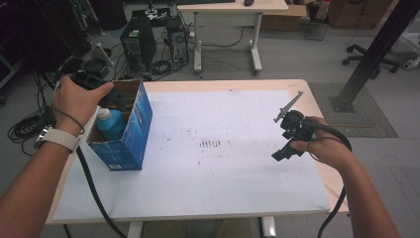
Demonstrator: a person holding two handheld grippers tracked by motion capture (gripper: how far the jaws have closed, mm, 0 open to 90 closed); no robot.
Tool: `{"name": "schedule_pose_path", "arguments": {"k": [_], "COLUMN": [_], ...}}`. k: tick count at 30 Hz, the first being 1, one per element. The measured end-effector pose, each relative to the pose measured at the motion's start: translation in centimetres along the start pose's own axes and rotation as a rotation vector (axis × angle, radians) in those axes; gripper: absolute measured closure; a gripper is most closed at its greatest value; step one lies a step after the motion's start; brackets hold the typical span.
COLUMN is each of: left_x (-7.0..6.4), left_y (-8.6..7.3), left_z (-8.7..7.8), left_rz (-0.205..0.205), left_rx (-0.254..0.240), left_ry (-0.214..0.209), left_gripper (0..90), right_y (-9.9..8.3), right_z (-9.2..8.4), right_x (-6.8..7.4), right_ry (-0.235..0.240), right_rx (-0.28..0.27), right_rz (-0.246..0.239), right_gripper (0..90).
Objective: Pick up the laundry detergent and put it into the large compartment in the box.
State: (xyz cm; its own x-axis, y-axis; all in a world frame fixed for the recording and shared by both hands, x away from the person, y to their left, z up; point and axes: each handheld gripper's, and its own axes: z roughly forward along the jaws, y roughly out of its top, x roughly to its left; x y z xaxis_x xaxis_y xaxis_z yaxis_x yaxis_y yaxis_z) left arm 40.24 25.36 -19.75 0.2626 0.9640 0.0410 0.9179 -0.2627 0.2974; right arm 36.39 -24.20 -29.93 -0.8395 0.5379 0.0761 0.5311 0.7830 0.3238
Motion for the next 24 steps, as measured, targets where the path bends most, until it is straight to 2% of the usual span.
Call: {"name": "schedule_pose_path", "arguments": {"k": [13, 24], "left_x": [-2.0, -2.8], "left_y": [0.4, 0.3], "left_z": [-1.7, -2.4], "left_rz": [0.091, 0.140], "left_rx": [-0.039, -0.046], "left_ry": [-0.015, -0.035], "left_gripper": [9.8, 9.8], "right_y": [0.1, 0.1], "right_z": [0.1, 0.1], "right_x": [0.1, 0.2], "right_ry": [0.003, 0.002], "right_rx": [0.004, 0.005], "right_rz": [-0.005, -0.005], "right_gripper": [8.5, 8.5]}}
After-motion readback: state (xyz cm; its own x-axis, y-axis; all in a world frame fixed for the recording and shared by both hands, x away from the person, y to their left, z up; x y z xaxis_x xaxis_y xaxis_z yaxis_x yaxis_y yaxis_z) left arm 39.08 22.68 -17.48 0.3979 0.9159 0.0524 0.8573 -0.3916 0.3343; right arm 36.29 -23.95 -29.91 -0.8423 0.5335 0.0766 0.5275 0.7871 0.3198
